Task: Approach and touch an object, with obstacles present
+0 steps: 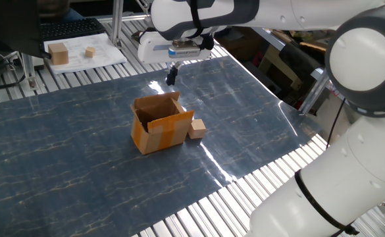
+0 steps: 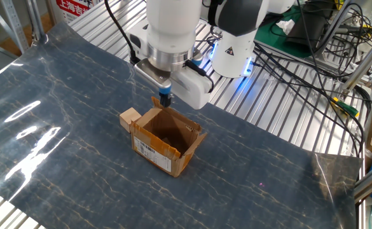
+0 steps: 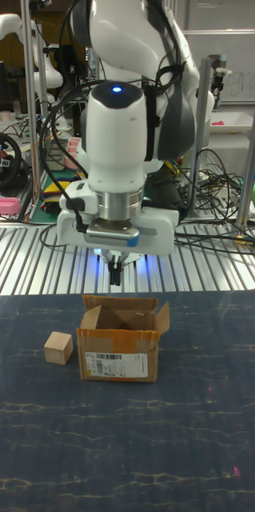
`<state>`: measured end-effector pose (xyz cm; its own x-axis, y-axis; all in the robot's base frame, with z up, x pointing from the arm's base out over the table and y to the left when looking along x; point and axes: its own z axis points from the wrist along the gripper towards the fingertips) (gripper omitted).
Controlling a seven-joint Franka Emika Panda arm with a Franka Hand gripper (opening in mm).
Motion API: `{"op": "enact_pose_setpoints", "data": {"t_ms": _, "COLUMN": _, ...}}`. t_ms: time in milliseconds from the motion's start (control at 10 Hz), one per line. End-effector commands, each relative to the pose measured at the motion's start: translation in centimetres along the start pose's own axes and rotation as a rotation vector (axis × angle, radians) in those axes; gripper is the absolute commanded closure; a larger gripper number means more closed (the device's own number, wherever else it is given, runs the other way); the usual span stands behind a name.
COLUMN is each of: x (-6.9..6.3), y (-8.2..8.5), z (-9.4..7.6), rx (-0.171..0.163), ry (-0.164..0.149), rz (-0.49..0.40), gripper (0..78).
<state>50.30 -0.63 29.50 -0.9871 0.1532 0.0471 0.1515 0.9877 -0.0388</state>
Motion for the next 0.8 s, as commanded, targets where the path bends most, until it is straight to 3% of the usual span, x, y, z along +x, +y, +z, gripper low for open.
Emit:
{"op": "enact_pose_setpoints", "data": {"t_ms": 100, "x": -1.18, "y": -1.20, "z": -0.12, "rx": 0.011, "ry": -0.008, "rz": 0.015, "gripper": 77.6}}
{"op": "enact_pose_setpoints", "data": {"t_ms": 600, "x": -1.19, "y": -1.19, "z": -0.07, "rx": 0.019, "ry": -0.013, "rz": 0.014, "gripper": 77.6}}
{"op": "enact_pose_setpoints", "data": {"t_ms": 800, "x": -1.19, "y": -1.19, "z": -0.07, "rx": -0.009, "ry": -0.017, "rz": 0.028, "gripper": 77.6}}
